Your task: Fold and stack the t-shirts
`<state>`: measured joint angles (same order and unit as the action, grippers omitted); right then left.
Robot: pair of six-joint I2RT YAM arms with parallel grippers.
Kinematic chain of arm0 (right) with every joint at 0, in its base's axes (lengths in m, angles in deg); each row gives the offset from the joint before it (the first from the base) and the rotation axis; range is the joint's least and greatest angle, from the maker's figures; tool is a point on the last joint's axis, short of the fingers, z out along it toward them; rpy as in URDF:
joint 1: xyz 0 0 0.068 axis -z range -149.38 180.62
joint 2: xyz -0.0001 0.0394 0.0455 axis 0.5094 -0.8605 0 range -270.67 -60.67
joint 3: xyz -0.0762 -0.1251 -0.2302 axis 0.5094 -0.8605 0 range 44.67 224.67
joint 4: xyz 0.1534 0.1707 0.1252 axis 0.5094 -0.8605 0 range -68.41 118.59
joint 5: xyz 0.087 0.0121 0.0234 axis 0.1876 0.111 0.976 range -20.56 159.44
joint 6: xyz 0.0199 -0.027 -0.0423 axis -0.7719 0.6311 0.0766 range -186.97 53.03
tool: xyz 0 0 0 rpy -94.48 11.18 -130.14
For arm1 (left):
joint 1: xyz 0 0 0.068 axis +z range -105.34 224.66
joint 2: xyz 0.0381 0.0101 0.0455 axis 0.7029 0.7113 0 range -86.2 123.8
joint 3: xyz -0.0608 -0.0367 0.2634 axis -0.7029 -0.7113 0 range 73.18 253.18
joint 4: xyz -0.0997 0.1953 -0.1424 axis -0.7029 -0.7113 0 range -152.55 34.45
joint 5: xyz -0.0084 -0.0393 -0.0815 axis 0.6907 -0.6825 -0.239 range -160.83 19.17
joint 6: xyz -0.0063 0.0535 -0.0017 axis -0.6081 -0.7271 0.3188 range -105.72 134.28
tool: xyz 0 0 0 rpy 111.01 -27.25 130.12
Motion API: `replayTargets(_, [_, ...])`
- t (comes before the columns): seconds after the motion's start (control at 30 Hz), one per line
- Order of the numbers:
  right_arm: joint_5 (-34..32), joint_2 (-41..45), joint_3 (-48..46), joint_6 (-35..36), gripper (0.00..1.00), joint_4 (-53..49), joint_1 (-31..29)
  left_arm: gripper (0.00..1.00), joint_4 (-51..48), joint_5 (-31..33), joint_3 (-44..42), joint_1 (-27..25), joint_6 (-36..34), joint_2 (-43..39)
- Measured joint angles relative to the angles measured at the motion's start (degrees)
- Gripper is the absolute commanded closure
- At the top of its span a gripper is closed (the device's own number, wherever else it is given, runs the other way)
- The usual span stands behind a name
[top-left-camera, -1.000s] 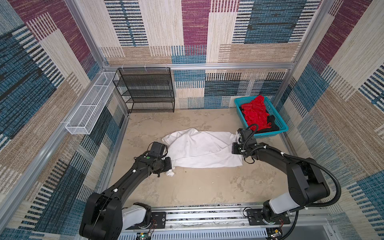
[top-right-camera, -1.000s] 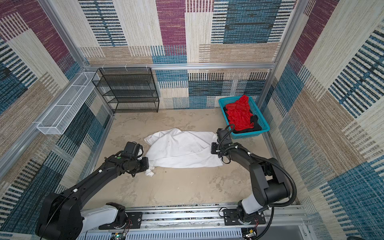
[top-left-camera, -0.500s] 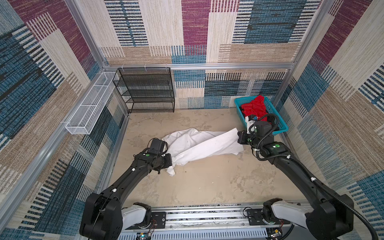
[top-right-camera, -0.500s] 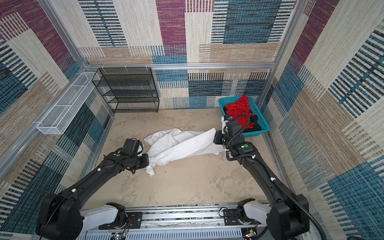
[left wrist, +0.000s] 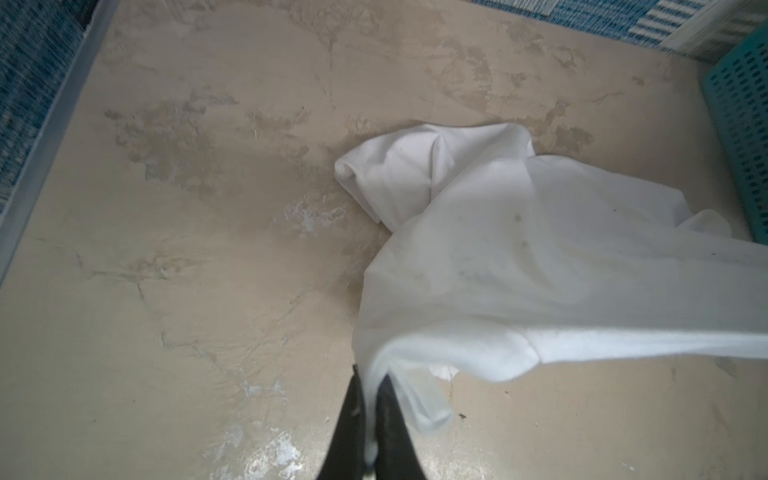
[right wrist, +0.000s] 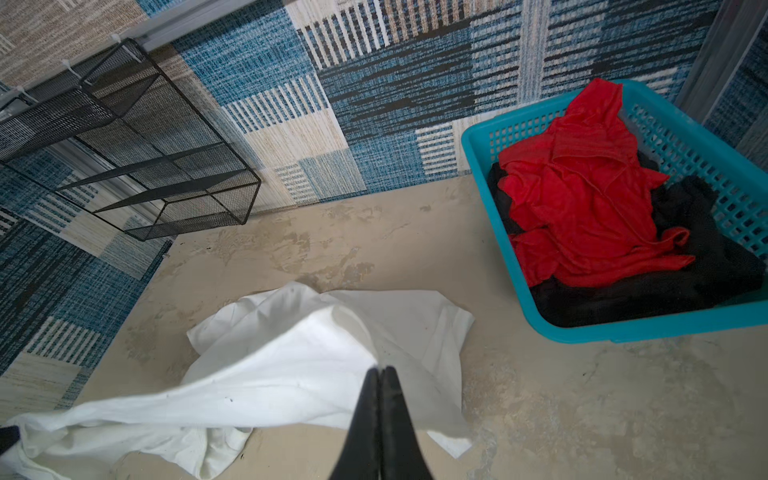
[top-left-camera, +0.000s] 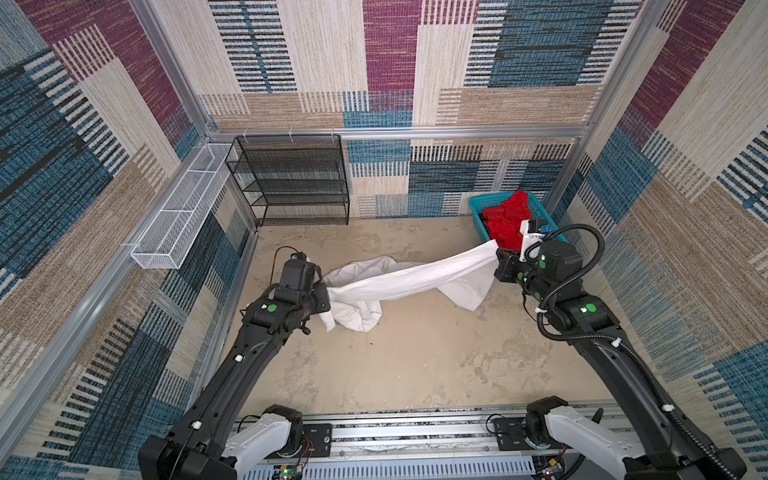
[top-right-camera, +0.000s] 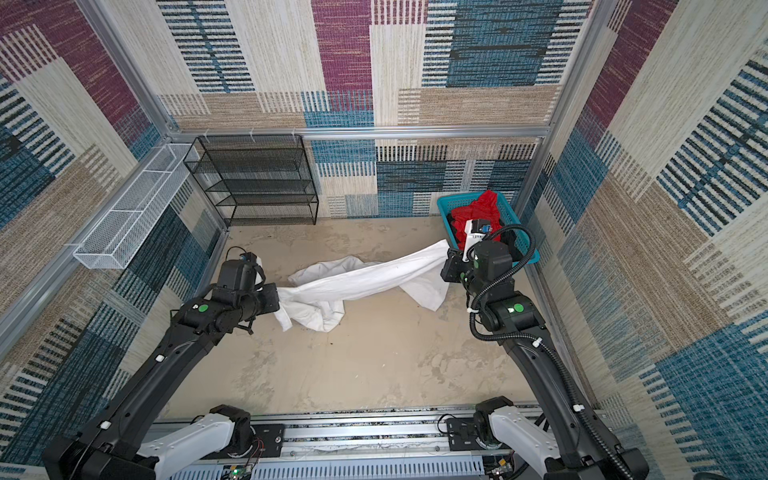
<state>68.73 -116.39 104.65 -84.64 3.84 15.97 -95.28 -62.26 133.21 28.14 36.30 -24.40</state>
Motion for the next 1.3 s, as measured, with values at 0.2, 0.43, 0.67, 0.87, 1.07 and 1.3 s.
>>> replayTargets(0.2, [-3.5, 1.5, 2.9, 0.2, 1.00, -2.8, 0.0, 1.00, 3.0, -9.3, 0.8, 0.1, -5.0, 2.4])
replayTargets(0.43, [-7.3, 1.1, 3.9, 0.4, 1.00, -6.3, 0.1, 0.97, 8.0, -30.3, 2.9, -1.8, -7.7, 20.4])
replayTargets(0.67, [-7.2, 0.9, 2.9, 0.3, 1.00, -6.6, 0.1, 0.59, 8.7, -30.5, 13.0, -9.2, -10.4, 35.0])
replayTargets(0.87, [-7.2, 0.8, 2.1, 0.4, 1.00, -6.6, 0.1, 0.53, 9.2, -17.0, 10.4, -12.9, -10.1, 30.5])
replayTargets(1.07, [-7.1, 0.0, 1.5, 0.9, 1.00, -6.5, 0.3, 0.62, 8.6, -8.0, -2.9, -18.9, -8.3, 18.3])
replayTargets(1.3, [-5.8, -0.6, 0.9, 1.1, 1.00, -6.0, 0.3, 0.62, 9.6, -10.0, -9.2, -21.4, -5.0, 18.7])
